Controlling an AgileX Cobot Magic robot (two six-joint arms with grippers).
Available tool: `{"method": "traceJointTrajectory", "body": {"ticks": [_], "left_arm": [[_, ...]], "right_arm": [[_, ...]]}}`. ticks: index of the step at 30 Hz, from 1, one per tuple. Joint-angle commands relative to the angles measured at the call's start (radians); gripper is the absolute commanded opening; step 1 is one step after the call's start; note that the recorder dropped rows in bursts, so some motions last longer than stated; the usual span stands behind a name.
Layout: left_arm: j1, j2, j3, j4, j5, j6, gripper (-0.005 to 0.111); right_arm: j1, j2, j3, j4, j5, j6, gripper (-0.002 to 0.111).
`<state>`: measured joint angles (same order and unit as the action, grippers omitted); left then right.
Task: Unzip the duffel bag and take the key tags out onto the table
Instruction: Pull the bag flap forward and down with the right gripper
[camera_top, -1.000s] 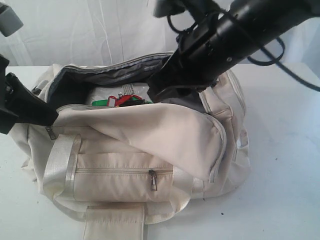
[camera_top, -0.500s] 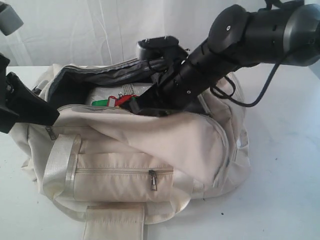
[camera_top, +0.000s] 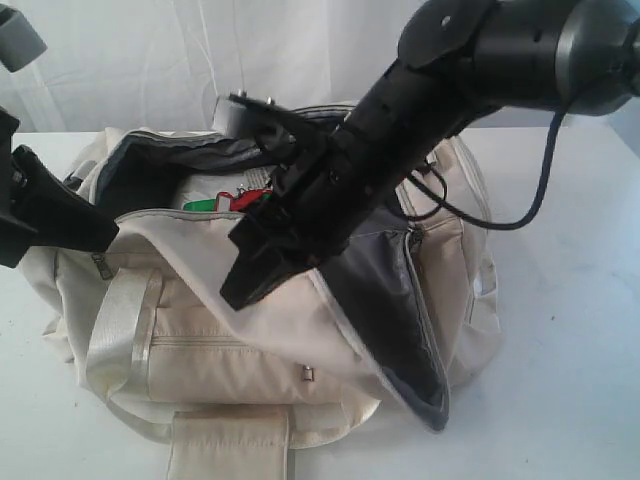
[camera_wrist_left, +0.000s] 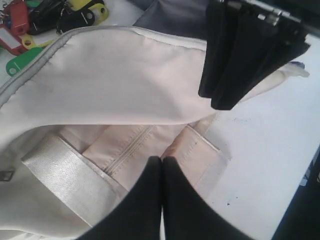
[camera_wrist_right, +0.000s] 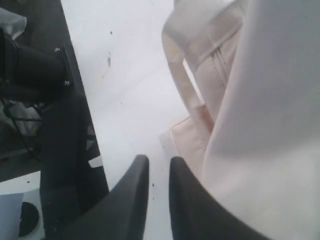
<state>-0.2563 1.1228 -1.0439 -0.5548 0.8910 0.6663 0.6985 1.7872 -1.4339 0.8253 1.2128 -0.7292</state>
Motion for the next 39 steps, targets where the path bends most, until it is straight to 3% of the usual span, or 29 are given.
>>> {"method": "traceJointTrajectory", "body": {"ticks": [1, 3, 4, 7, 11, 19, 32, 39], "left_arm": [[-0.007, -0.01, -0.003, -0.019, 0.023, -0.006, 0.0], [-0.007, -0.01, -0.003, -0.019, 0.023, -0.006, 0.0], [-0.007, -0.01, -0.003, -0.019, 0.023, -0.006, 0.0], [-0.007, -0.01, -0.003, -0.019, 0.023, -0.006, 0.0], [-0.007, -0.01, -0.003, -0.025, 0.023, -0.006, 0.0], [-0.007, -0.01, -0.003, -0.025, 0.028, -0.006, 0.0], [-0.007, -0.01, -0.003, -0.027, 0.029, -0.006, 0.0], [-0.007, -0.01, -0.003, -0.027, 0.032, -0.006, 0.0]], "right_arm": [[-0.001, -0.084, -0.072, -0.177, -0.25, 0.03, 0.015], [-0.001, -0.087, -0.066, -0.404, -0.45, 0.26, 0.015], [-0.001, -0.067, -0.066, -0.497, -0.463, 0.356, 0.015], [-0.001, 0.021, -0.066, -0.521, -0.439, 0.374, 0.015], [-0.001, 0.135, -0.066, -0.451, -0.397, 0.371, 0.015], [0.023, 0.149, -0.066, -0.057, -0.225, 0.072, 0.015], [0.119, 0.149, -0.066, -0.052, -0.145, 0.056, 0.015], [0.18, 0.145, -0.07, -0.013, -0.002, -0.013, 0.015]]}}
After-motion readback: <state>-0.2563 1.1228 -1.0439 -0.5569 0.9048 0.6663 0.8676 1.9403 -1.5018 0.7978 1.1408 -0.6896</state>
